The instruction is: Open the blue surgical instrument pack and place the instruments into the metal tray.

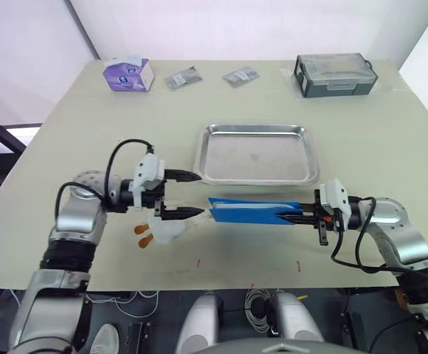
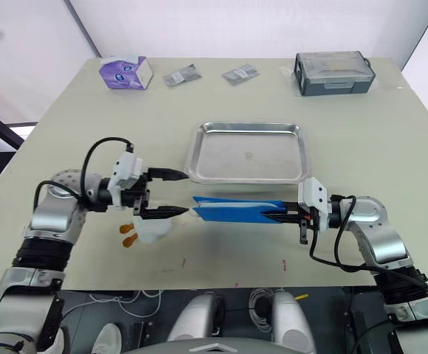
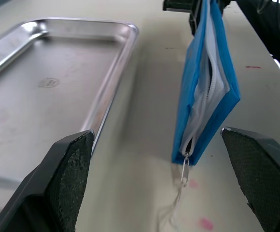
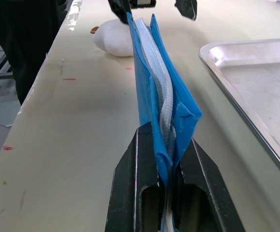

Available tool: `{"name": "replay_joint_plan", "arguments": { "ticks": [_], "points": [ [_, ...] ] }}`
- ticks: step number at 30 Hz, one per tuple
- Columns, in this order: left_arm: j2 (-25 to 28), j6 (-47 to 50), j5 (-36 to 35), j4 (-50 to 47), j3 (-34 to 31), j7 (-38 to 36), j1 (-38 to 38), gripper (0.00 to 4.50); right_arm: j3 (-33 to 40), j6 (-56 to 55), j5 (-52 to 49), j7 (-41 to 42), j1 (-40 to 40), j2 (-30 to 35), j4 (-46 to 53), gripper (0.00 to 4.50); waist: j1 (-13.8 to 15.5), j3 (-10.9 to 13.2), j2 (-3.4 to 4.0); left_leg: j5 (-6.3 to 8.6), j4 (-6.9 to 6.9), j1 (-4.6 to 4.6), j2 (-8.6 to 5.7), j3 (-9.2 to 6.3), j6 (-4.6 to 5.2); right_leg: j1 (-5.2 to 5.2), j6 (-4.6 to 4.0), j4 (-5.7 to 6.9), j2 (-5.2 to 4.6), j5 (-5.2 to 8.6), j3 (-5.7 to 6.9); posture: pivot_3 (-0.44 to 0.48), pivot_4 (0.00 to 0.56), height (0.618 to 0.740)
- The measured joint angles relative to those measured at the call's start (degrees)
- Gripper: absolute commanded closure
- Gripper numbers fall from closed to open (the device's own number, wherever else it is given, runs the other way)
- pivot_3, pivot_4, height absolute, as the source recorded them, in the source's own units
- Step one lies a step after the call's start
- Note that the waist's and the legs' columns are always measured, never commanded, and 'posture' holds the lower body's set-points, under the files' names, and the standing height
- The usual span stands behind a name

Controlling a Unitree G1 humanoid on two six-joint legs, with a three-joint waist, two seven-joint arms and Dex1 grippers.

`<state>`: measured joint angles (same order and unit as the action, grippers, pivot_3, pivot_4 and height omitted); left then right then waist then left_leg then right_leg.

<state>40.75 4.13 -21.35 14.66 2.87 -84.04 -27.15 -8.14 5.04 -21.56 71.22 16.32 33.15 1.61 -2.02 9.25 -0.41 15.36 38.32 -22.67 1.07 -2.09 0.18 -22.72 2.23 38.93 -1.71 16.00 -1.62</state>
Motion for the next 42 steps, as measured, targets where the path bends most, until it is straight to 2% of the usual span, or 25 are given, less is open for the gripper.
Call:
{"name": "replay_joint_plan", "arguments": {
  "ticks": [22,26,28,29,30,32,33,35,42],
  "points": [
    [-3.75,-4.95,2.58,7.05,2.19,-2.31,-4.55,0.05,-0.33,1.90,0.49,-0.60,0.32,-0.32,1.86,4.50,0.02,0.00,-0.01,0.00,0.02,-0.02,-0.01,-0.03,0.00,0.00,0.00,0.00,0.00,0.00,0.01,0.000,0.150,0.740],
    [-5.85,-5.66,3.19,7.33,2.64,-2.23,-5.38,1.13,-0.51,1.90,0.62,-0.58,0.44,-0.49,1.86,4.50,0.00,0.00,-0.01,0.00,0.03,-0.03,-0.02,-0.02,0.00,0.00,0.00,0.00,0.00,0.00,0.01,0.000,0.150,0.740],
    [-6.43,-5.63,3.16,7.28,2.98,-2.61,-5.31,2.03,-0.50,1.90,0.64,-0.59,0.44,-0.49,1.86,4.50,0.00,0.01,-0.01,0.00,0.03,-0.03,-0.01,-0.03,0.00,0.00,0.00,0.00,0.00,0.00,0.01,0.000,0.150,0.740],
    [-6.66,-5.31,3.13,7.18,3.56,-3.23,-5.11,2.67,-0.50,1.90,0.66,-0.59,0.44,-0.49,1.86,4.50,0.00,0.01,-0.01,0.00,0.03,-0.03,-0.02,-0.03,0.00,0.00,0.00,0.00,0.00,0.00,0.02,0.000,0.150,0.740],
    [-6.68,-5.20,3.13,7.17,3.68,-3.31,-5.06,2.92,-0.50,1.90,0.66,-0.59,0.44,-0.49,1.86,4.50,0.00,0.01,-0.01,0.00,0.03,-0.03,-0.02,-0.03,0.00,0.00,0.00,0.00,0.00,0.00,0.01,0.000,0.150,0.740],
    [-6.68,-3.83,2.44,6.39,3.87,-3.88,-4.33,3.89,-0.50,1.90,0.68,-0.63,0.44,-0.48,1.86,4.50,0.01,0.01,-0.01,0.00,0.03,-0.03,-0.02,-0.04,0.00,0.00,0.00,0.00,0.00,0.00,0.02,0.000,0.150,0.740],
    [-6.67,-3.38,2.04,6.14,3.87,-4.05,-4.06,4.20,-0.48,1.89,0.69,-0.65,0.44,-0.47,1.86,4.50,0.01,0.01,-0.01,0.00,0.03,-0.03,-0.02,-0.04,0.00,0.00,0.00,0.00,0.00,0.00,0.01,0.000,0.150,0.740],
    [-6.67,-2.68,1.67,5.96,3.87,-4.28,-3.82,4.45,-0.48,1.89,0.73,-0.75,0.44,-0.47,1.86,4.50,0.02,0.00,-0.01,0.00,0.03,-0.03,-0.02,-0.04,0.00,0.00,0.00,0.00,0.00,0.00,0.02,0.000,0.150,0.740],
    [-6.14,1.01,0.63,2.40,3.85,-4.25,-1.65,4.45,-0.42,2.54,0.57,-1.31,0.23,0.08,1.97,4.50,0.04,0.01,-0.01,0.00,0.03,-0.03,-0.02,-0.06,0.00,0.00,0.00,0.00,-0.02,0.00,0.01,0.000,0.150,0.740]
  ]
}}
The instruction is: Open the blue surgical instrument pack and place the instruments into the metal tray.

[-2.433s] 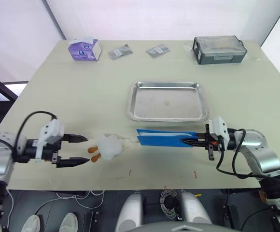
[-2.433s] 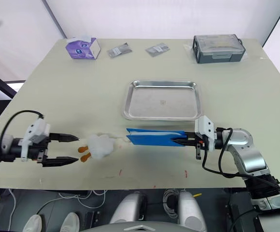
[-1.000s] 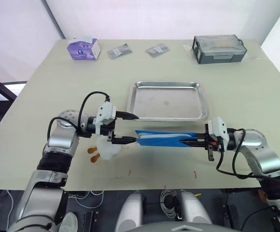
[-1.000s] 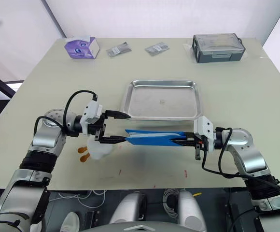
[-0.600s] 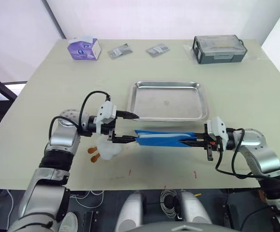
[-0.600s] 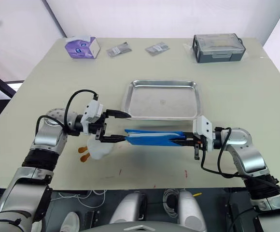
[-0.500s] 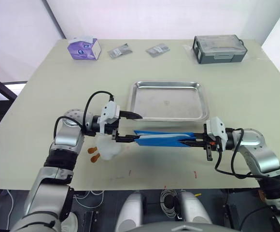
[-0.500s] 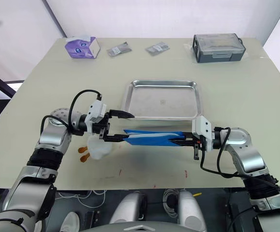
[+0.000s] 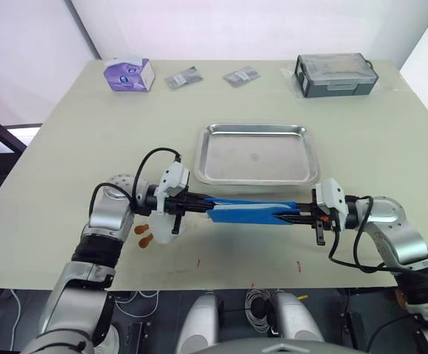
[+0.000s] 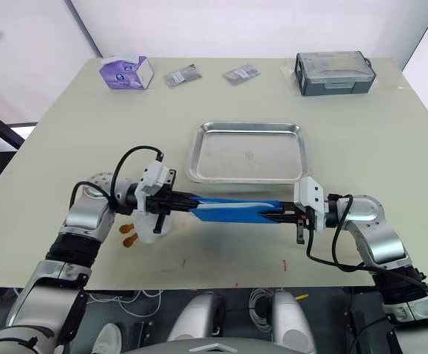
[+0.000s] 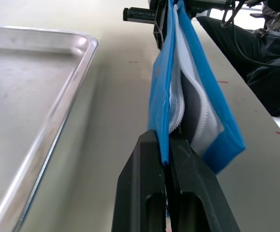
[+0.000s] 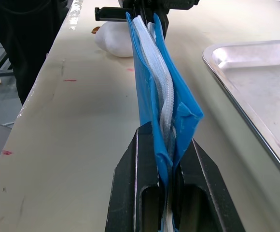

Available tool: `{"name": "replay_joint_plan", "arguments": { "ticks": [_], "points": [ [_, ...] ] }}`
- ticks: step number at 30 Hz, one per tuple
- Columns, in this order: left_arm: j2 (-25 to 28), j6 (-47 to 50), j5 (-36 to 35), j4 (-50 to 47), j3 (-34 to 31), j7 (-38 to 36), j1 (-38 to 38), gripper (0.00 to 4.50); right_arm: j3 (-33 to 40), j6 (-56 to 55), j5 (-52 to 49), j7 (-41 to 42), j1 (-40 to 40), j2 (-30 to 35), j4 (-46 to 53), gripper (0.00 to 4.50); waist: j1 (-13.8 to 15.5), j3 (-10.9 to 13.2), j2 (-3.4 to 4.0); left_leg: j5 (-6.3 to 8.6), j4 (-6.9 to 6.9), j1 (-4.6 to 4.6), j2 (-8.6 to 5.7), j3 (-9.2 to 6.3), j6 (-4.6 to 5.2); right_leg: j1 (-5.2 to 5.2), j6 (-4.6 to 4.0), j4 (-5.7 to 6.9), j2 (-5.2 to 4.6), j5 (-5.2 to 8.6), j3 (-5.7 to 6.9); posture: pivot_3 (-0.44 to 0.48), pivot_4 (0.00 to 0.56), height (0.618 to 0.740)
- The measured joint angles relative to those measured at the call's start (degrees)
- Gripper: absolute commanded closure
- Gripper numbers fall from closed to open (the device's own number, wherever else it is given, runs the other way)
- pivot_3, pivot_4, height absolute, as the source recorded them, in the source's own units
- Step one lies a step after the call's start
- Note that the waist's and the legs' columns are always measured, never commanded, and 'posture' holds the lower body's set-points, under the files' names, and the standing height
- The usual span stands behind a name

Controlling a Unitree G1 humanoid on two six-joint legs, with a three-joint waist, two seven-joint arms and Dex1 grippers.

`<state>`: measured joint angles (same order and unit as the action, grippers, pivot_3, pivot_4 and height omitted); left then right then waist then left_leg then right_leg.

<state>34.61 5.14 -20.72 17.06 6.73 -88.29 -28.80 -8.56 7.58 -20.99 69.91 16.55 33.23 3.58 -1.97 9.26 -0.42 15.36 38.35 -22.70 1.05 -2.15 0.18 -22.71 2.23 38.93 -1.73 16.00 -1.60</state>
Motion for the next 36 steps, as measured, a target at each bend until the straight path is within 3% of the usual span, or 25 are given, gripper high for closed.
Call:
{"name": "replay_joint_plan", "arguments": {
  "ticks": [3,10,11,15,20,23,26,31,36],
  "points": [
    [-0.03,0.83,-0.16,-0.89,0.03,0.09,0.37,4.50,0.04,1.23,0.16,-0.72,-0.01,0.52,0.64,3.58,0.02,0.00,0.00,0.00,0.00,0.00,-0.01,0.01,0.00,0.00,0.00,-0.01,0.00,0.00,0.00,0.000,0.150,0.740],
    [-0.12,1.80,-0.82,-2.24,-0.20,1.37,1.51,4.50,4.39,10.07,-5.18,-2.80,-1.97,4.16,6.17,0.21,0.11,0.00,0.00,0.00,0.00,-0.02,-0.01,-0.05,0.00,0.00,0.00,0.00,-0.02,0.00,0.00,0.000,0.150,0.740],
    [-0.33,1.82,-0.92,-2.59,-0.18,1.53,1.72,4.50,5.43,13.01,-7.01,-2.65,-3.27,6.76,8.19,0.09,0.20,0.00,0.00,0.00,0.00,-0.03,-0.02,-0.06,0.00,0.00,0.00,-0.02,-0.04,0.00,0.00,0.000,0.150,0.740],
    [-0.40,1.84,-1.29,-2.82,-0.17,1.80,2.10,4.50,9.78,22.09,-13.24,-1.59,-6.54,12.64,11.99,0.09,0.65,0.01,-0.02,0.00,0.01,-0.02,-0.03,-0.05,0.01,0.00,0.01,-0.02,-0.05,0.00,-0.03,0.000,0.150,0.740],
    [-0.48,1.84,-1.30,-2.50,-0.02,1.53,1.68,4.50,15.23,30.36,-23.14,-4.13,-3.35,12.47,14.44,0.09,0.48,0.01,-0.02,0.00,0.00,-0.02,-0.02,-0.04,0.01,0.00,0.01,-0.02,-0.03,0.00,-0.02,0.000,0.150,0.740],
    [-0.64,1.85,-1.30,-2.05,0.06,1.09,1.32,4.50,16.11,31.95,-26.14,-6.16,-1.71,10.09,15.83,0.90,0.70,0.01,-0.04,0.00,0.00,-0.05,-0.03,-0.03,0.01,0.01,0.01,-0.05,-0.02,0.00,0.04,0.000,0.150,0.740],
    [-1.29,2.02,-1.31,-0.74,0.12,0.86,0.38,4.50,14.37,32.40,-27.20,-6.92,-2.75,7.24,16.15,2.44,1.07,0.02,-0.05,0.00,0.00,-0.08,-0.05,-0.01,0.01,0.00,0.01,-0.06,-0.03,0.00,0.04,0.000,0.150,0.740],
    [-1.59,2.24,-1.27,1.09,0.16,0.46,-0.79,4.50,12.11,32.23,-27.07,-6.07,-4.75,6.76,16.15,4.48,1.13,0.02,-0.05,0.00,0.01,-0.07,-0.06,-0.02,0.01,0.00,0.01,-0.05,-0.04,0.00,0.04,0.000,0.150,0.740],
    [-2.78,2.95,-1.27,3.19,0.24,0.06,-2.48,4.50,7.15,29.44,-21.65,-3.91,-6.92,7.08,14.08,4.48,1.15,0.02,-0.05,0.00,0.03,-0.10,-0.08,-0.01,0.01,0.00,0.02,-0.05,-0.04,0.00,0.05,0.000,0.150,0.740]
  ]
}}
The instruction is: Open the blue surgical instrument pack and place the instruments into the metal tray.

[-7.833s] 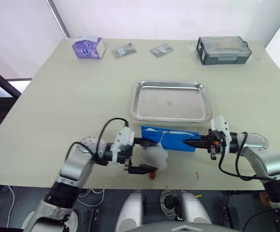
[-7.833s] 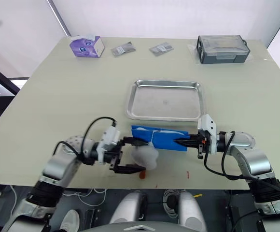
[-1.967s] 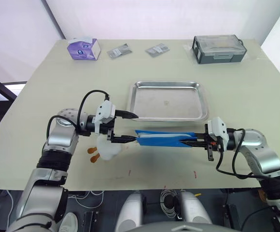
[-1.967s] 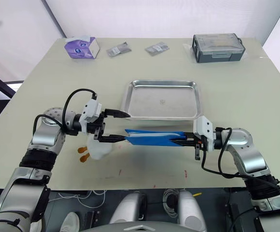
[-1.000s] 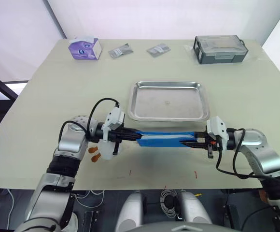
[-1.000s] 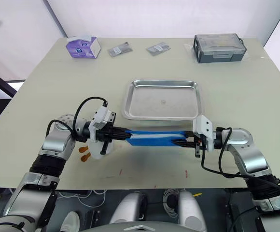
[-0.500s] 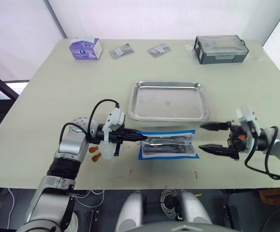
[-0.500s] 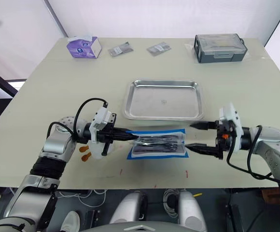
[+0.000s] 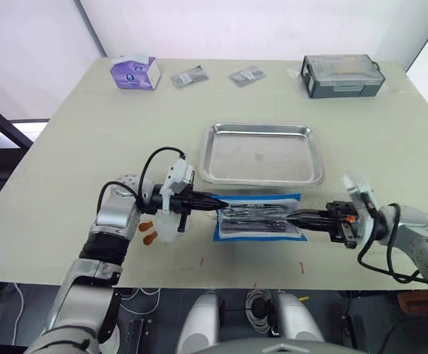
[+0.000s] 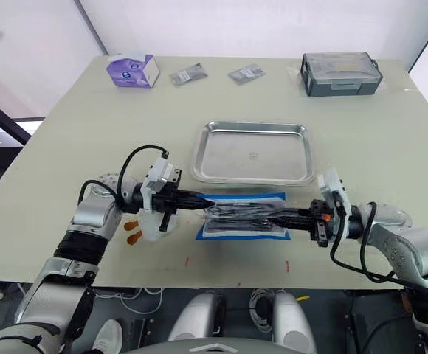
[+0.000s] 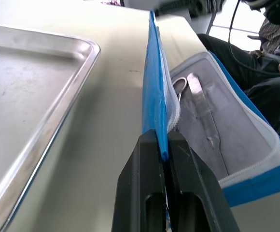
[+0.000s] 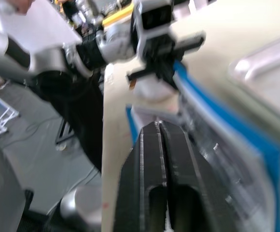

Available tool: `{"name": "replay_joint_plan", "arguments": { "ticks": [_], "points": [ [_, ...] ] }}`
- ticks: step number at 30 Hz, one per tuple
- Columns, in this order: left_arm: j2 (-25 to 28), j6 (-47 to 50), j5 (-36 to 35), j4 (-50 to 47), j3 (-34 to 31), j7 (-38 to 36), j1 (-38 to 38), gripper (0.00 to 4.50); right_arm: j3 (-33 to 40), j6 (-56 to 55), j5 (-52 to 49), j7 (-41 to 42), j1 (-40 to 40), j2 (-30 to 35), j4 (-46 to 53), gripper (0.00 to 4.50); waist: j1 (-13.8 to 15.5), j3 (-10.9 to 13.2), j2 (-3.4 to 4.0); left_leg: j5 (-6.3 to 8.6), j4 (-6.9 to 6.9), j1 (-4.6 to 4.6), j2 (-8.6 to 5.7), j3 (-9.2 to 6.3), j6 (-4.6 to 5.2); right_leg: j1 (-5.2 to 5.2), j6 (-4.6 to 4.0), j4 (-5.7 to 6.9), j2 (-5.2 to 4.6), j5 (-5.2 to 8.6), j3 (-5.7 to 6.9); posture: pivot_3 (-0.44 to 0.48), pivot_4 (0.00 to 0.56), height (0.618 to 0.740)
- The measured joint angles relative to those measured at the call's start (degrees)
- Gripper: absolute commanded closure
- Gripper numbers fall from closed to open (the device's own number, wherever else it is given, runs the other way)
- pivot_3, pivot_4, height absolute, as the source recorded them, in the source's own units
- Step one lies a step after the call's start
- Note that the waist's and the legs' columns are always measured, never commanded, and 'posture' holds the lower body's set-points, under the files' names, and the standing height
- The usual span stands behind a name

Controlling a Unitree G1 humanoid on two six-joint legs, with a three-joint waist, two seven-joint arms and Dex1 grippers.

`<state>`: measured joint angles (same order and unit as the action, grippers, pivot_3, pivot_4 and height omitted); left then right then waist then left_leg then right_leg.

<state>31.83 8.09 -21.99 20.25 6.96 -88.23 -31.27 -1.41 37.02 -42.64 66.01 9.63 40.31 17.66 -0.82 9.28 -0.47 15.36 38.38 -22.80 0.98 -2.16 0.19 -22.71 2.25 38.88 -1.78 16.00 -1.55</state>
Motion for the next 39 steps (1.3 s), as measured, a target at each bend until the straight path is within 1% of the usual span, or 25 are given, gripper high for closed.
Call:
{"name": "replay_joint_plan", "arguments": {
  "ticks": [1,5,13,26,30,39],
  "points": [
    [-0.23,0.02,0.07,0.86,0.21,-0.08,-0.54,4.50,-1.68,-2.15,2.95,0.80,-0.77,0.54,-1.30,4.48,0.00,0.00,0.00,0.00,0.00,0.00,0.00,-0.01,0.00,0.00,0.00,0.00,0.00,0.00,0.01,0.000,0.150,0.740],
    [-0.94,-0.10,0.61,4.32,0.28,-0.15,-2.70,4.50,-5.52,-6.17,8.49,1.96,-2.17,0.75,-4.46,4.48,0.01,0.00,0.00,0.00,0.02,0.00,-0.01,-0.01,0.00,0.00,0.00,0.01,0.01,0.00,0.02,0.000,0.150,0.740],
    [-2.50,-1.91,3.34,11.50,0.40,-0.04,-6.80,4.50,-10.84,-13.37,17.46,3.47,-2.10,0.63,-7.90,4.48,-0.02,0.00,-0.01,0.00,0.03,0.00,-0.01,-0.01,0.00,0.00,0.00,0.00,0.01,0.00,0.02,0.000,0.150,0.740],
    [-6.52,-9.75,12.15,26.81,1.49,5.90,-12.67,4.50,-11.24,-17.50,20.26,4.25,-2.19,0.00,-9.06,4.48,0.00,-0.03,-0.04,0.00,0.03,0.02,-0.03,-0.04,0.00,0.02,0.00,0.02,0.01,0.00,0.04,0.000,0.150,0.740],
    [-7.43,-11.48,13.42,29.78,1.58,5.74,-14.17,4.50,-11.19,-17.70,20.34,4.29,-2.50,0.00,-8.89,4.48,0.09,-0.06,-0.08,0.00,0.04,0.02,-0.05,-0.05,0.00,0.03,0.01,0.01,-0.01,0.00,0.05,0.000,0.150,0.740],
    [-8.25,-11.98,14.57,31.80,2.11,3.62,-15.54,4.50,-11.05,-14.91,19.05,4.59,-4.58,1.47,-5.79,4.48,0.16,-0.06,-0.09,0.00,0.04,0.01,-0.10,-0.08,0.00,0.04,0.01,0.01,-0.04,0.00,0.07,0.000,0.150,0.740]
  ]
}}
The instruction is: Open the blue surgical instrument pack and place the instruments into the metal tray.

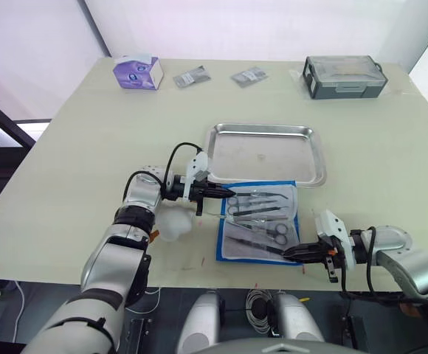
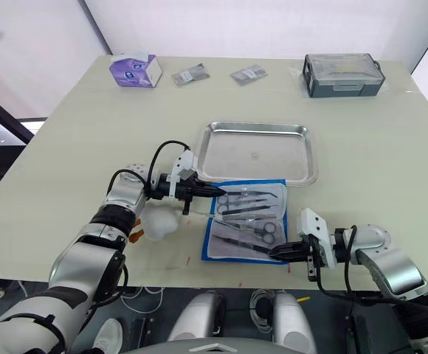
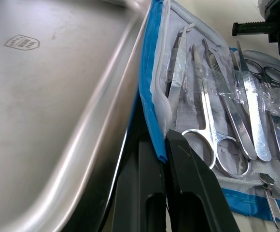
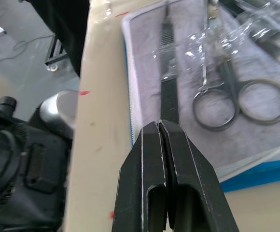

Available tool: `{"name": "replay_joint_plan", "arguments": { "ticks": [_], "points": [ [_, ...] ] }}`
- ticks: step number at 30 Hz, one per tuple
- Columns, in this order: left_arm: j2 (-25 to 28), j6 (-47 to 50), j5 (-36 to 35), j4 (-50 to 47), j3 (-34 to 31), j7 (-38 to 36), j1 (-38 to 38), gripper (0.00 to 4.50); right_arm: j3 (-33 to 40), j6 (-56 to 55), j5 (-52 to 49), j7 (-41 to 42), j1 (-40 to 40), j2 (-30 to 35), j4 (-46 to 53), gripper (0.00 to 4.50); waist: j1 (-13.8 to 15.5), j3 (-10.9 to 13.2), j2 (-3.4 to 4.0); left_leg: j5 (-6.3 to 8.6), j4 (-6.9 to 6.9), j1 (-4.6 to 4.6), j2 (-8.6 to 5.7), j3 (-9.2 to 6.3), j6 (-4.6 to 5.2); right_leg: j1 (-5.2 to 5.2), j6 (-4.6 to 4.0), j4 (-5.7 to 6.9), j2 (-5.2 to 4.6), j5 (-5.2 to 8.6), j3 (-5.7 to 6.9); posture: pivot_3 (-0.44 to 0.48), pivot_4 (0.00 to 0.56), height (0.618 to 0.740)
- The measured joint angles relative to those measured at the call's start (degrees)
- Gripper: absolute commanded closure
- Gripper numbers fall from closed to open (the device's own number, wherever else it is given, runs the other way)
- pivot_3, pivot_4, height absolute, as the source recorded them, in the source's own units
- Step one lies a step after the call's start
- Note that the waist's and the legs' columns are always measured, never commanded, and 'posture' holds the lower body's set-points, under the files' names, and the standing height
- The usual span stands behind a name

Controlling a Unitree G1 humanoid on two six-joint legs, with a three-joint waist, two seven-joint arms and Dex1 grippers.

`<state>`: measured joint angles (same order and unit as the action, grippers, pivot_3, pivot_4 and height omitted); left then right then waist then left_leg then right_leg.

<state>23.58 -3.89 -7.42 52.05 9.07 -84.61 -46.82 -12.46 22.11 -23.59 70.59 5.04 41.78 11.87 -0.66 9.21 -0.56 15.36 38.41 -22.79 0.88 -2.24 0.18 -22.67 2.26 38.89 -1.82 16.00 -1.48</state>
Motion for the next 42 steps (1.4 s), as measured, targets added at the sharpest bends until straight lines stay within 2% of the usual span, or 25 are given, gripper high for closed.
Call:
{"name": "replay_joint_plan", "arguments": {
  "ticks": [14,23,42],
  "points": [
    [-0.08,3.02,0.53,-2.66,0.42,-2.95,0.79,4.50,0.05,1.49,-1.38,0.45,-0.79,1.66,1.16,4.48,-0.05,0.00,0.00,0.00,0.00,0.00,0.00,0.00,0.00,0.00,0.00,0.00,0.00,0.00,0.00,0.000,0.150,0.740],
    [-1.03,0.85,2.05,-1.21,0.54,0.54,-0.01,4.50,-0.01,1.13,-0.70,0.35,-0.99,1.65,1.14,4.48,0.03,-0.09,-0.01,0.00,0.02,0.06,-0.02,-0.02,0.00,0.06,0.01,0.03,-0.01,0.00,0.00,0.000,0.150,0.740],
    [-1.41,2.90,1.55,-0.80,-0.19,1.06,-0.24,4.50,-0.01,-0.70,-0.08,0.26,-1.56,1.30,0.91,4.48,-0.14,-0.15,-0.03,0.00,0.03,0.07,-0.04,-0.07,0.00,0.08,0.01,0.04,-0.01,0.00,0.02,0.000,0.150,0.740]
  ]
}}
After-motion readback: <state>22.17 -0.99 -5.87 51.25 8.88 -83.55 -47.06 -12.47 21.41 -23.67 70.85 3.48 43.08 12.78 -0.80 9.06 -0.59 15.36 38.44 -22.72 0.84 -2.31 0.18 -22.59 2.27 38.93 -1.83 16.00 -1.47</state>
